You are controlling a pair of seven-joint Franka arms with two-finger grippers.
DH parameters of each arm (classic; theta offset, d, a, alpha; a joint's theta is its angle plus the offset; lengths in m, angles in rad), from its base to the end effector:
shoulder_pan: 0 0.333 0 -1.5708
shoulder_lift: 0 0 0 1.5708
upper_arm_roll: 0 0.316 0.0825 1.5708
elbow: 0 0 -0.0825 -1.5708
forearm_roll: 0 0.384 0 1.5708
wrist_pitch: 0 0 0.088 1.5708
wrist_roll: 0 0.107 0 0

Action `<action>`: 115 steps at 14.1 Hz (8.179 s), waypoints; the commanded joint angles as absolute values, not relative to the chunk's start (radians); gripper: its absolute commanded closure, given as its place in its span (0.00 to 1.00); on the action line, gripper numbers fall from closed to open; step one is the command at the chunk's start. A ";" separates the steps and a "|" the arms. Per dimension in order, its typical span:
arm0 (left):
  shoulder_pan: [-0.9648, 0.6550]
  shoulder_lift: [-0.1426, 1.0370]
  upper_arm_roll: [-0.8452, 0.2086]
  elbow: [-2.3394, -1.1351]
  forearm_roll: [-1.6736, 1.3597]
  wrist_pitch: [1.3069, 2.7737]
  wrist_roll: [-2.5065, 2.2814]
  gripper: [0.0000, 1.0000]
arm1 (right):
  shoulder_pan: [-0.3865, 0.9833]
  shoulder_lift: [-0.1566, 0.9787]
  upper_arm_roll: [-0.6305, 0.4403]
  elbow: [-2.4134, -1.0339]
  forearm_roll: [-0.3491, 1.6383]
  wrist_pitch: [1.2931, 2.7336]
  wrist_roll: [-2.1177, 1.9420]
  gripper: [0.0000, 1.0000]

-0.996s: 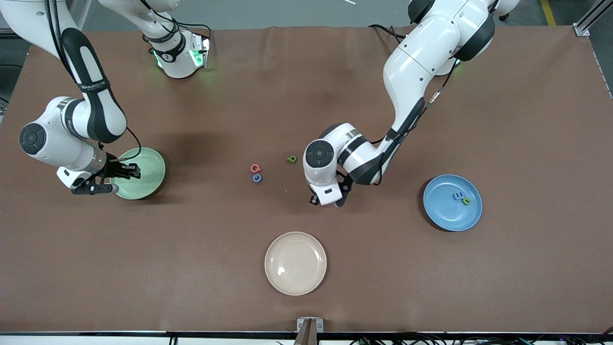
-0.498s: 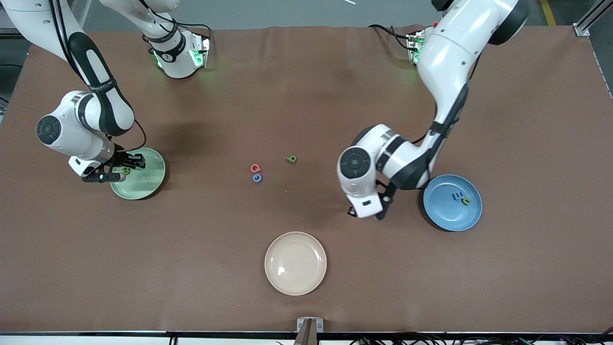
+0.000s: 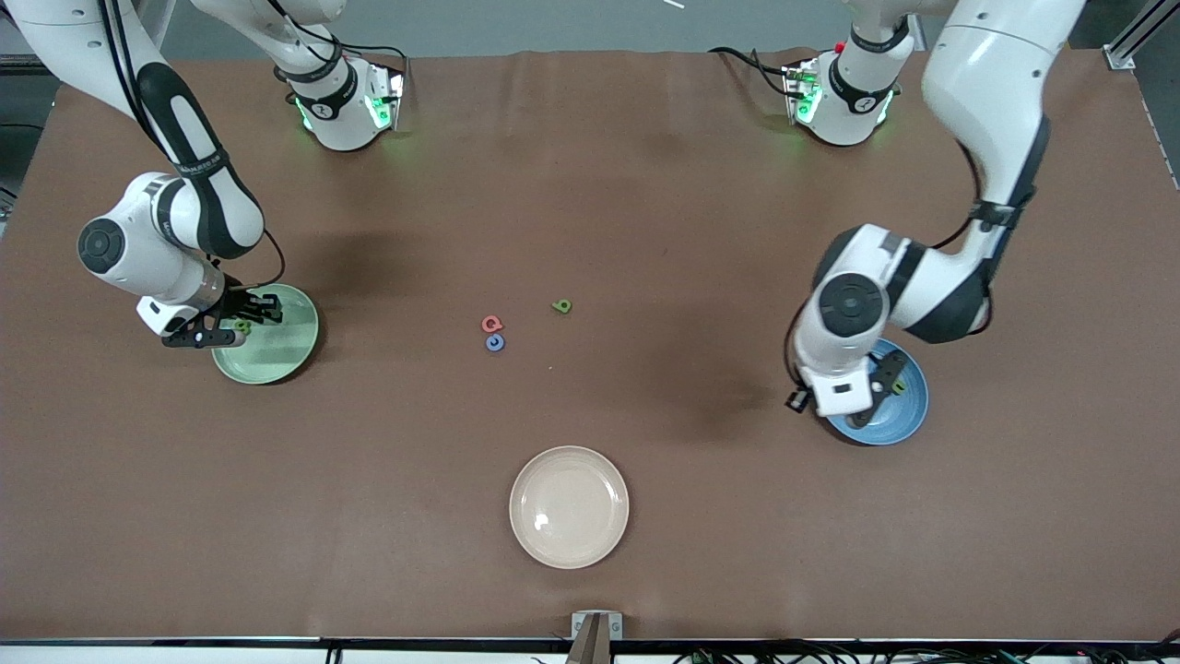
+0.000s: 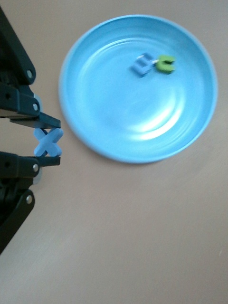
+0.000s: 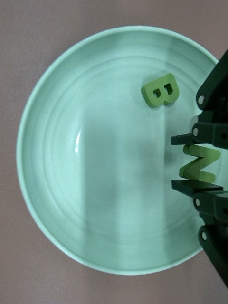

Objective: Sort upper and lower case letters into plates
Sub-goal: 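Move the left gripper to the green q while the right reaches the c, then grasp the q with the left gripper while the right gripper grasps the c, then carry the q to the blue plate while the right gripper carries the c, then release the c on the green plate while the left arm withdraws to rest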

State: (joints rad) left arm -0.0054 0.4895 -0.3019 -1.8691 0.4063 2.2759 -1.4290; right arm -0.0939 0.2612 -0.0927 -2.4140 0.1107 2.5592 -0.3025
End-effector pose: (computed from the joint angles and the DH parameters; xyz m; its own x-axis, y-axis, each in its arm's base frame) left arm 0.6088 -0.1717 0.2580 0.6364 0.7581 0.1421 0.7709 -0.6311 -0.0858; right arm 0.4738 -0.0929 0.1952 0.9945 0.0246 -0.1018 0.0187 -0.9981 -0.0590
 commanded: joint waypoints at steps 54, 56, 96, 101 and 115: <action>-0.577 0.891 -0.345 -1.404 0.206 2.240 -2.168 0.98 | 0.620 0.601 -0.067 -1.933 0.196 2.470 0.664 0.59; -0.540 0.861 -0.345 -1.402 0.248 2.191 -2.168 0.99 | 0.618 0.601 -0.067 -1.933 0.196 2.470 0.664 0.69; 0.219 0.442 -0.365 -1.650 0.285 1.943 -0.824 0.00 | -0.029 0.285 -0.078 -2.382 0.110 2.595 -0.313 0.85; 0.230 0.396 -0.380 -1.460 0.281 1.810 -0.705 0.00 | -0.029 0.305 -0.078 -2.379 0.110 2.615 -0.313 0.82; 0.319 0.207 -0.380 -1.385 0.209 1.568 -0.252 0.00 | 0.112 0.202 -0.069 -2.200 0.110 2.198 -0.027 0.00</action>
